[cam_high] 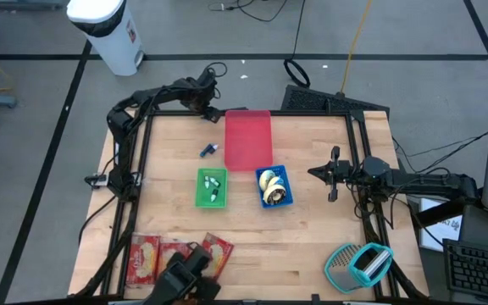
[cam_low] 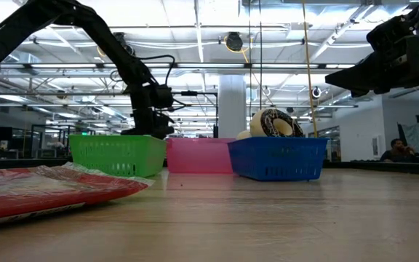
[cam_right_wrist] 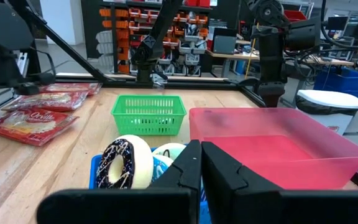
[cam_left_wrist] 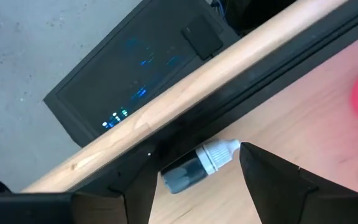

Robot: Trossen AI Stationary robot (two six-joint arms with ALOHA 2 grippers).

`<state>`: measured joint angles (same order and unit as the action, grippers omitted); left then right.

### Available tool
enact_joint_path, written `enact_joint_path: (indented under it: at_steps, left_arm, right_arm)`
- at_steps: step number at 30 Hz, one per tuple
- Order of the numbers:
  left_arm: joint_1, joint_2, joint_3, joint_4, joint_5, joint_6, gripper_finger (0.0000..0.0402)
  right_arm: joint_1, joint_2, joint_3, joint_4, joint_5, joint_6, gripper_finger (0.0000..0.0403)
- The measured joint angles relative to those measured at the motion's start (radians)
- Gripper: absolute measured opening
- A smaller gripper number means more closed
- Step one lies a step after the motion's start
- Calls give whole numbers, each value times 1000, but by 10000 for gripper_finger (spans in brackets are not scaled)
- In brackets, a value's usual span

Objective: Pick & Place Food Item
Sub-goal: Put the black food coloring bottle into the green bin

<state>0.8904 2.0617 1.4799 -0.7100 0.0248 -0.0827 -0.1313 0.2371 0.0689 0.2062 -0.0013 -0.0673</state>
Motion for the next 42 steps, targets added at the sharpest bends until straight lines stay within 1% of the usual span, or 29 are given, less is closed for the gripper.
enact_joint_path:
  at_steps: [2,9,15,20,24,27,34,42]
  left_arm:
    - [-3,0,1,-20,14,5,225]
    - [-15,0,2,-35,2,24,225]
    - [-38,-12,-3,-65,-97,159,225]
    - [-62,-48,-3,-82,-67,197,225]
    - [-69,-43,-3,-78,-85,227,225]
    - [-69,-33,-3,-48,-81,246,225]
    - [-50,-7,-3,-24,-81,270,225]
    - [-17,-7,-3,-22,-75,276,225]
  right_arm:
    - [0,0,0,0,0,0,4]
    - [0,0,0,0,0,0,4]
    - [0,0,0,0,0,0,4]
    - [0,0,0,0,0,0,4]
    - [0,0,0,0,0,0,4]
    - [0,0,0,0,0,0,4]
    - [0,0,0,0,0,0,4]
    - [0,0,0,0,0,0,4]
